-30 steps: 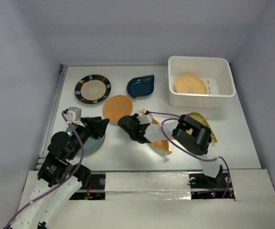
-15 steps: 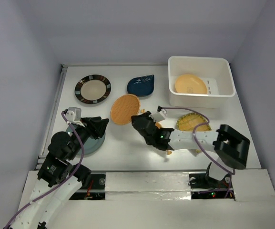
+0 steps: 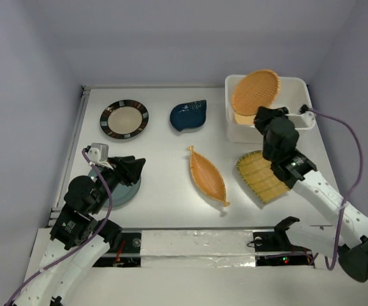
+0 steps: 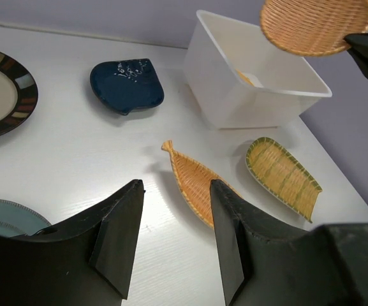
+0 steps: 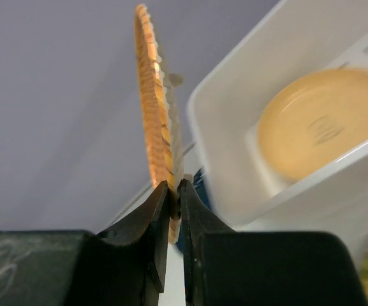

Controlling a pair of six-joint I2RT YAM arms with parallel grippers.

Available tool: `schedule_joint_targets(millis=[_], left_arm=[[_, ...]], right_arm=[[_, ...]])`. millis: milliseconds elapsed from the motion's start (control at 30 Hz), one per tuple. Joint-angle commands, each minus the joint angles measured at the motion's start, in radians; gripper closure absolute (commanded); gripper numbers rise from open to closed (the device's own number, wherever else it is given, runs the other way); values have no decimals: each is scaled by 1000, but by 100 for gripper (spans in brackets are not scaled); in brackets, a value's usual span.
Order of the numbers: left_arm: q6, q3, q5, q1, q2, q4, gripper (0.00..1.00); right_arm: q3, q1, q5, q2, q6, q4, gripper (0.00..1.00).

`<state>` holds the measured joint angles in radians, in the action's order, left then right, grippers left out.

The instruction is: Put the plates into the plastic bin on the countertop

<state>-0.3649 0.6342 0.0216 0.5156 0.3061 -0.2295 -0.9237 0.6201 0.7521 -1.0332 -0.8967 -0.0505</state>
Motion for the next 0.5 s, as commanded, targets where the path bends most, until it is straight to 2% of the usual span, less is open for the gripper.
schedule_joint_targets(millis=[0,100,200,233,267,467], left_arm=[[0,13,-3,4,-2,35,57],[0,13,0,4,-4,36,57],[0,13,1,4,-2,36,57],[0,12,1,4,-2,36,57],[0,12,1,4,-1,36,57],[1,12,-3,4,-2,35,57]], right_arm=[[-52,-126,-95,45,186,112,100],[-84,-320,-202,24,257,161,100],[-116,-425,-307,-63,294,161,100],[-131,-457,-414,-92,300,167,100],[-150,-494,-451,-125,308,172,100],[-279,-539,-595,-324,341,175,100]])
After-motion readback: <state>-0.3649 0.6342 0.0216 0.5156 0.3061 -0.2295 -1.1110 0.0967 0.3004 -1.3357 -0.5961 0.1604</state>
